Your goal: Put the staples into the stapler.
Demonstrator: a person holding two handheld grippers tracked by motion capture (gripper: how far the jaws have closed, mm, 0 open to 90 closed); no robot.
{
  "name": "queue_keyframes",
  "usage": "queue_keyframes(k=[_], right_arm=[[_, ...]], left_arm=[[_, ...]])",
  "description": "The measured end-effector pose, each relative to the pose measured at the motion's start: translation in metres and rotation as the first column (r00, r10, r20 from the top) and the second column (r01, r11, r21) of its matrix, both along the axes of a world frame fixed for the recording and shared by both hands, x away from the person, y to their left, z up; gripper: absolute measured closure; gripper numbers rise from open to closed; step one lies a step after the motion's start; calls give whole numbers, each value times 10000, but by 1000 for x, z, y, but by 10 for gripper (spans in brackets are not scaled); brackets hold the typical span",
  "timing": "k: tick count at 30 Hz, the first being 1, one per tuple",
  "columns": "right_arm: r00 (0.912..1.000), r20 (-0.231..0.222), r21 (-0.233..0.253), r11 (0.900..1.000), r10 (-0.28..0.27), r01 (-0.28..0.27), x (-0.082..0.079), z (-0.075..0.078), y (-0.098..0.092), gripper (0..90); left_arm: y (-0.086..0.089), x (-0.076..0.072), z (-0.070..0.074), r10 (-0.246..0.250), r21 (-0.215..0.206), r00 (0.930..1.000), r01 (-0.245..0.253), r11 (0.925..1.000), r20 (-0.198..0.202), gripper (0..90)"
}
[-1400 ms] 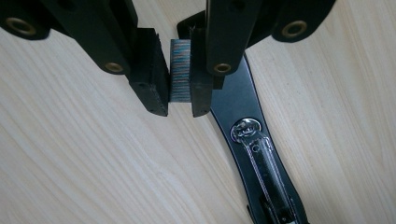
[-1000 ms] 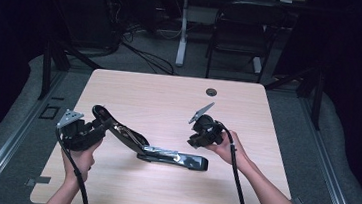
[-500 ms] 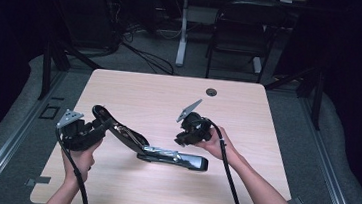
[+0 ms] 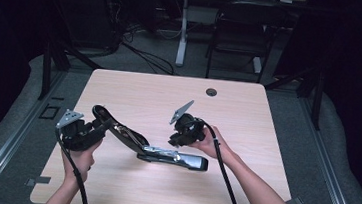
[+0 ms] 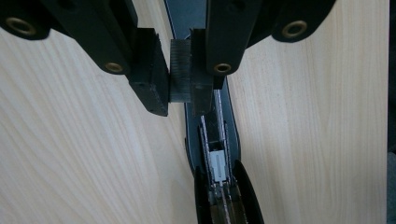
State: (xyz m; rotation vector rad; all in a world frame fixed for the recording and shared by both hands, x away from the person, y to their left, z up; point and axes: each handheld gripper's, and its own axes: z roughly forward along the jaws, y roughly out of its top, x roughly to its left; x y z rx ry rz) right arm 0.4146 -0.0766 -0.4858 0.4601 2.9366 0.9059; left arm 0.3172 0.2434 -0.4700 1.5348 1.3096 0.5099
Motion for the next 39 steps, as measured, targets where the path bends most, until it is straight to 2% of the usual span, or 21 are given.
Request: queue_keyframes(k=[25, 39], right_arm=[[9961, -163, -227, 9959, 868, -872, -4, -14, 13, 782], [9950, -160, -455, 9940, 984, -990, -5, -19, 14, 782]], left_arm=[[0, 0, 0, -30, 6, 10000, 30, 10000, 30, 622], [0, 0, 0, -38, 15, 10000, 38, 10000, 25, 622]])
